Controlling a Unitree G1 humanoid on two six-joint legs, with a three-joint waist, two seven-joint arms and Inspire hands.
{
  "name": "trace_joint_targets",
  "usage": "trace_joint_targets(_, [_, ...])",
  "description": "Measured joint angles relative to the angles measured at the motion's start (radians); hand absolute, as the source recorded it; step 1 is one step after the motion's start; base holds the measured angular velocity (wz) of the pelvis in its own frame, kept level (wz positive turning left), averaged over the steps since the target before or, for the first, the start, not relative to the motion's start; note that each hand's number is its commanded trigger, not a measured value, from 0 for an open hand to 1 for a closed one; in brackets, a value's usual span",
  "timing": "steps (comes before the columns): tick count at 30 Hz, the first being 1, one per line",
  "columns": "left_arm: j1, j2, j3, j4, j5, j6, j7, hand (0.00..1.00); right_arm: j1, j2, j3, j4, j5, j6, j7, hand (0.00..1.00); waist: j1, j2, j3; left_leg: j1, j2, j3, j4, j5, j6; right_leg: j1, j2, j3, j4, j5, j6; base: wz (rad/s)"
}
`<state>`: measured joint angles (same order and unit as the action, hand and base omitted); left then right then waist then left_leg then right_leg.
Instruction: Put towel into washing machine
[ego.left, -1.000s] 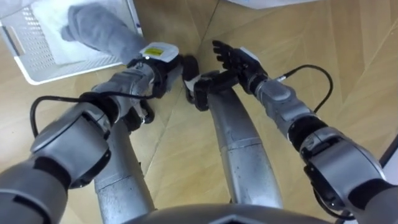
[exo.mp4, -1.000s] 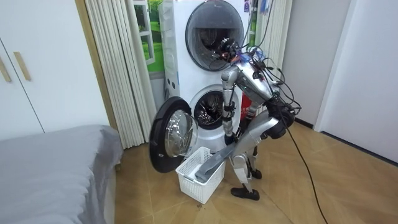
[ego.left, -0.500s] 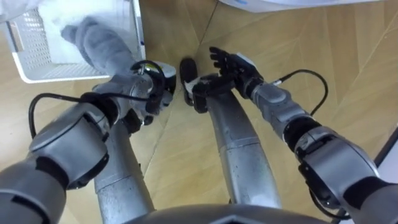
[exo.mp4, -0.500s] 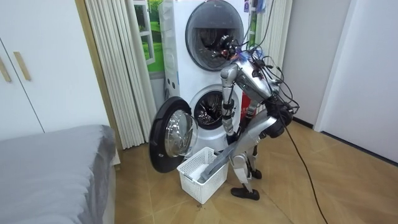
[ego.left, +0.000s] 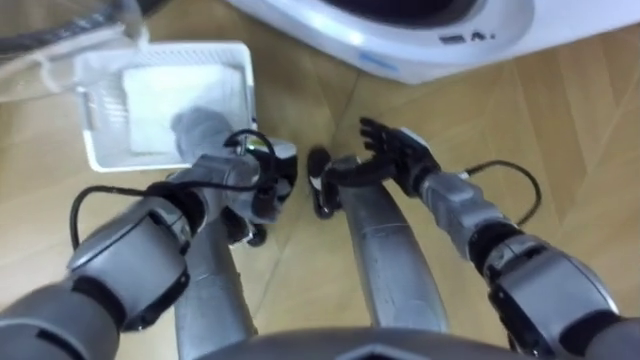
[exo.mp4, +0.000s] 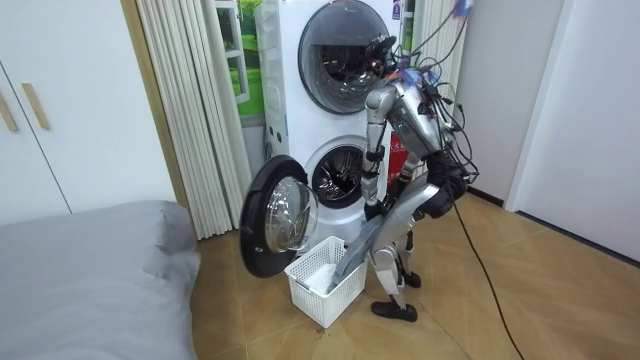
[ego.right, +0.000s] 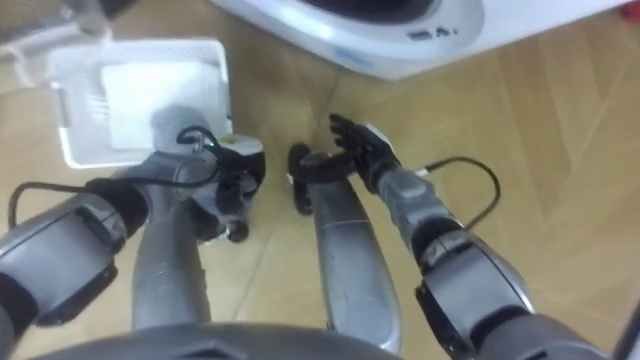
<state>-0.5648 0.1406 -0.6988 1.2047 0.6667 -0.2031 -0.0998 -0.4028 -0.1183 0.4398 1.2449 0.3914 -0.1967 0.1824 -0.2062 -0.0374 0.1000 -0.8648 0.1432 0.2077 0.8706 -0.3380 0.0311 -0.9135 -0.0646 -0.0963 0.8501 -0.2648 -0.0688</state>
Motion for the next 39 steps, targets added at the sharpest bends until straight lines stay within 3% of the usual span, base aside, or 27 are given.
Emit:
trace_joint_targets(4, [0.042, 0.029, 0.023, -0.047, -0.005, -0.024, 0.052, 1.0, 0.048, -0.04, -0.002, 0.017, 0.0, -0.005, 0.01, 0.0, 0.007, 0.02, -0.0121, 0.118, -0.02, -0.007, -0.079, 0.017, -0.007, 0.123, -0.007, -0.014, -0.07, 0.005, 0.008, 0.1])
trace_joint_targets(9, [0.065, 0.032, 0.102, -0.09, -0.059, -0.041, 0.1, 1.0, 0.091, -0.06, -0.011, 0.036, -0.004, -0.005, 0.022, 0.0, 0.026, 0.033, -0.0187, 0.222, -0.026, -0.008, -0.14, 0.022, -0.01, 0.23, -0.007, -0.024, -0.13, 0.006, 0.013, 0.04])
trace_joint_targets(15, [0.098, 0.021, 0.164, -0.194, -0.403, -0.062, 0.089, 1.0, 0.1, -0.06, -0.022, 0.034, -0.035, -0.01, 0.052, 0.0, 0.057, 0.041, -0.0256, 0.282, -0.036, -0.007, -0.179, 0.025, -0.011, 0.289, -0.013, -0.033, -0.16, 0.004, 0.02, 0.03])
trace_joint_targets(20, [0.136, -0.007, 0.146, -0.255, -0.86, -0.064, -0.064, 1.0, 0.104, -0.039, -0.032, 0.019, -0.068, 0.002, 0.051, 0.0, 0.077, 0.043, -0.0342, 0.303, -0.052, -0.022, -0.218, 0.048, -0.009, 0.324, -0.02, -0.048, -0.211, 0.018, 0.026, 0.12])
trace_joint_targets(21, [0.145, -0.01, 0.145, -0.264, -0.904, -0.064, -0.082, 1.0, 0.103, -0.036, -0.034, 0.013, -0.083, 0.002, 0.051, 0.0, 0.077, 0.043, -0.0344, 0.303, -0.052, -0.025, -0.22, 0.049, -0.009, 0.325, -0.02, -0.048, -0.213, 0.019, 0.027, 0.05])
trace_joint_targets(23, [0.172, -0.033, 0.142, -0.27, -1.064, -0.055, -0.162, 1.0, 0.108, -0.03, -0.033, -0.016, -0.118, 0.003, 0.054, 0.0, 0.075, 0.042, -0.0353, 0.303, -0.052, -0.029, -0.22, 0.05, -0.007, 0.332, -0.024, -0.057, -0.218, 0.02, 0.03, 0.07])
trace_joint_targets(25, [0.181, -0.047, 0.141, -0.271, -1.154, -0.034, -0.213, 1.0, 0.109, -0.026, -0.029, -0.017, -0.121, 0.005, 0.062, 0.0, 0.076, 0.039, -0.0367, 0.302, -0.051, -0.03, -0.222, 0.051, -0.005, 0.339, -0.023, -0.062, -0.228, 0.021, 0.032, 0.1])
trace_joint_targets(29, [0.182, -0.053, 0.122, -0.273, -1.349, 0.006, -0.297, 1.0, 0.108, -0.017, -0.027, -0.022, -0.122, 0.027, 0.07, 0.0, 0.076, 0.037, -0.0378, 0.3, -0.052, -0.031, -0.218, 0.052, -0.004, 0.342, -0.025, -0.071, -0.231, 0.022, 0.033, 0.03])
trace_joint_targets(35, [0.184, -0.059, 0.073, -0.316, -1.522, 0.049, -0.373, 1.0, 0.098, -0.001, -0.029, -0.023, -0.123, 0.061, 0.084, 0.0, 0.078, 0.036, -0.0391, 0.299, -0.052, -0.033, -0.233, 0.055, -0.003, 0.345, -0.02, -0.072, -0.243, 0.029, 0.031, 0.01])
trace_joint_targets(39, [0.185, -0.072, 0.057, -0.33, -1.56, 0.093, -0.39, 1.0, 0.102, -0.01, -0.029, -0.042, -0.124, 0.089, 0.085, 0.0, 0.074, 0.033, -0.0555, 0.302, -0.051, -0.036, -0.24, 0.057, -0.004, 0.352, -0.018, -0.082, -0.258, 0.034, 0.031, 0.02])
